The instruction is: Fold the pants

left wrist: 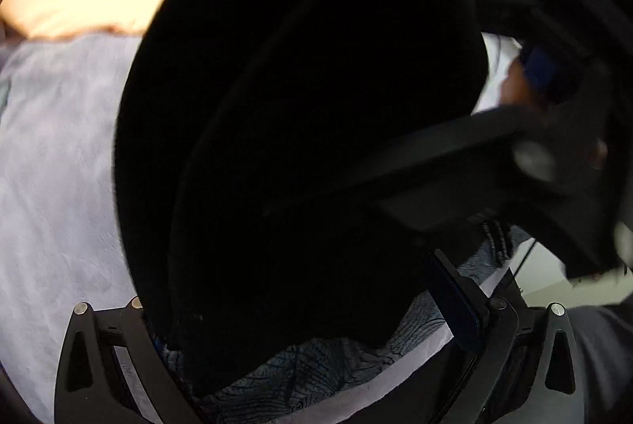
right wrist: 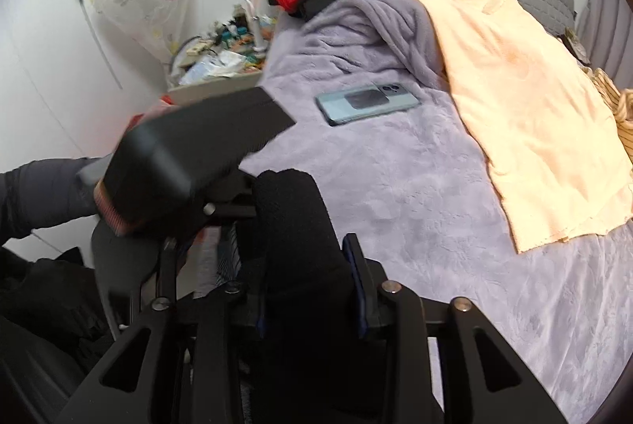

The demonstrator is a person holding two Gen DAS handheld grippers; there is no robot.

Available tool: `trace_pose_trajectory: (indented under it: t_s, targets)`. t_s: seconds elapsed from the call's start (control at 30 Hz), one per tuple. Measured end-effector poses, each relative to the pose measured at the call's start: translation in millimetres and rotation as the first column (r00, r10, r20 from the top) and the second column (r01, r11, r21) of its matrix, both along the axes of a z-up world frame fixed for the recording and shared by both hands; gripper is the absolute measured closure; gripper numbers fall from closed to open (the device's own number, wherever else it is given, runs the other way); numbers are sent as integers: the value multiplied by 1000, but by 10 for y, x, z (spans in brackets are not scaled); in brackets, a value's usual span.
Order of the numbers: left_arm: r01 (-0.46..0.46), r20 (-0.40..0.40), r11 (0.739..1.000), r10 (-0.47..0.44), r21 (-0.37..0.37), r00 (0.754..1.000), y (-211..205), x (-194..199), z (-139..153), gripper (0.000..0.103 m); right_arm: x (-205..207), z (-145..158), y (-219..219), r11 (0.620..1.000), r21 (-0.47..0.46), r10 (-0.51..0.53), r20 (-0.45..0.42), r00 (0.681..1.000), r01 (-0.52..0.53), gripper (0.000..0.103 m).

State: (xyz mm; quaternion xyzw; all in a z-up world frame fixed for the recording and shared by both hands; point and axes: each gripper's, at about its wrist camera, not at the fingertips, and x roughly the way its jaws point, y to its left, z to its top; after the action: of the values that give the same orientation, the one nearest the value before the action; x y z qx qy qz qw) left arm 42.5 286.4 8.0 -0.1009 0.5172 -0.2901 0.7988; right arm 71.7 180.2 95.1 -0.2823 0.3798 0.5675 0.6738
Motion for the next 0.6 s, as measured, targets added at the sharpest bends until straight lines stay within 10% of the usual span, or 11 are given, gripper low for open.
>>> trace_pose_trajectory:
  t_s: [0.07, 0.17, 0.3, 0.6]
  targets:
    - [-36, -62, 999, 36, -3, 997, 65, 47, -82, 19, 104, -16, -12, 998, -22, -56, -2, 998, 56, 28]
    - [-85, -115, 992, 74, -92, 991, 256, 42, -93, 25, 156, 43, -209, 996, 3, -84, -2, 996, 84, 24]
    - [-94, -98, 985, 80, -146, 992, 386, -18, -6, 0, 46, -30, -590, 997, -81, 17, 28, 999, -14, 22]
    - [-32, -145, 992, 50, 126, 988, 92, 159, -127, 15, -192, -897, -552, 952, -296, 96, 55, 994, -76, 16]
